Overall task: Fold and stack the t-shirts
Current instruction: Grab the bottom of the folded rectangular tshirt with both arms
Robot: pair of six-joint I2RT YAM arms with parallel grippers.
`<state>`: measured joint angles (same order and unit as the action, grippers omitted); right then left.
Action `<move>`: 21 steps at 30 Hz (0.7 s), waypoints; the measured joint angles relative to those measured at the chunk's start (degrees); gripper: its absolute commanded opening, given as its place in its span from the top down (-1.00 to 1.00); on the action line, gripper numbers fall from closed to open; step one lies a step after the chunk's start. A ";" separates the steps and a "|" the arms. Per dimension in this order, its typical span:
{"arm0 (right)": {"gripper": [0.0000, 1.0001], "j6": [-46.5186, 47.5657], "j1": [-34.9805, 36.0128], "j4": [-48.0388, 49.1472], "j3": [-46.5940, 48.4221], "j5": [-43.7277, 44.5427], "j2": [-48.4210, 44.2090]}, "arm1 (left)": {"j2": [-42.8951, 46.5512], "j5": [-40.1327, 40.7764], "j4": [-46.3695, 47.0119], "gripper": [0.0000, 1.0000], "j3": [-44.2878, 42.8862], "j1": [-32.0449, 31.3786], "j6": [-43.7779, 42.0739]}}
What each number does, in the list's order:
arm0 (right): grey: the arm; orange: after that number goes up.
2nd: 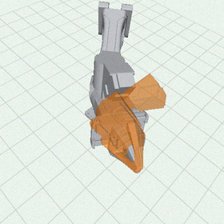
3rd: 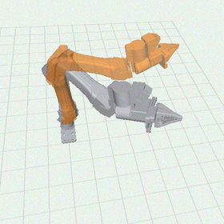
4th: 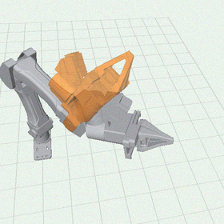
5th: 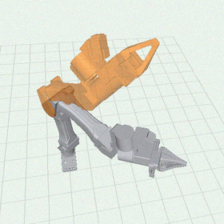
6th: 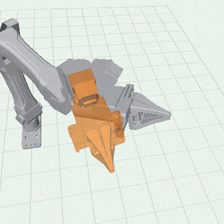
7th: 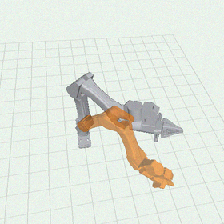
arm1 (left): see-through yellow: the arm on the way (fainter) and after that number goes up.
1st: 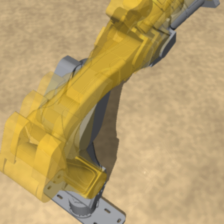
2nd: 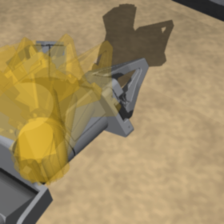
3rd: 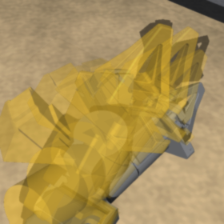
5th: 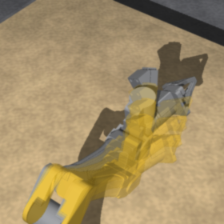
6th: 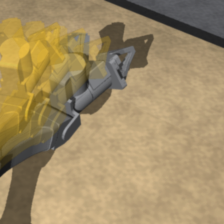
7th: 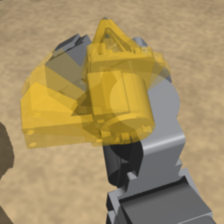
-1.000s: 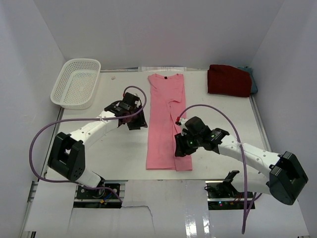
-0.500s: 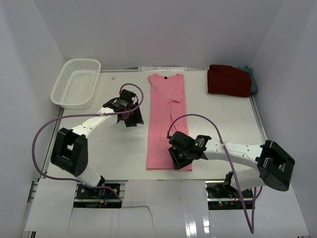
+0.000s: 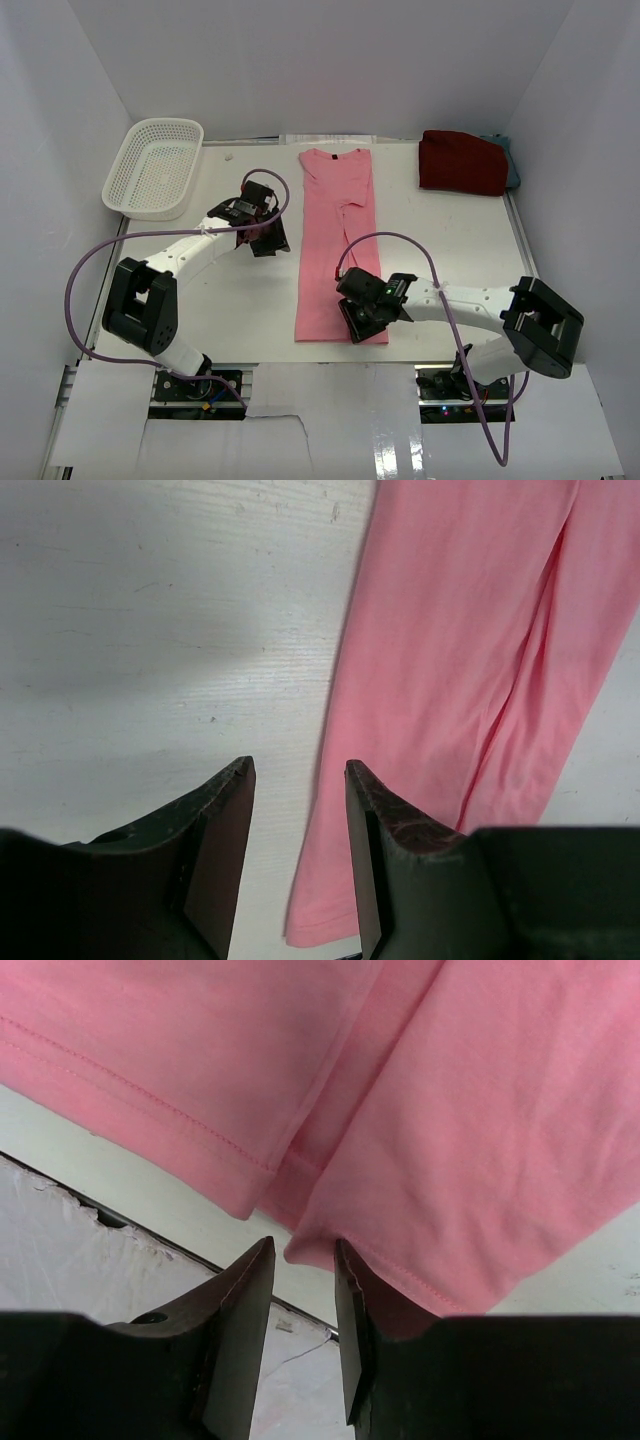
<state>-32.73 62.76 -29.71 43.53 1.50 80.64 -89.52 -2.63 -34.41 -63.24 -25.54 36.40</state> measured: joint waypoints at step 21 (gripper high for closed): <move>0.84 -0.20 0.39 2.40 0.22 -0.59 2.19 | 0.04 -1.09 0.20 -0.04 1.84 1.20 -0.44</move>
<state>-32.93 63.16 -27.31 43.75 0.91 82.83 -89.47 -3.73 -34.22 -61.41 -24.34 35.97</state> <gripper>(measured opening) 0.078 0.523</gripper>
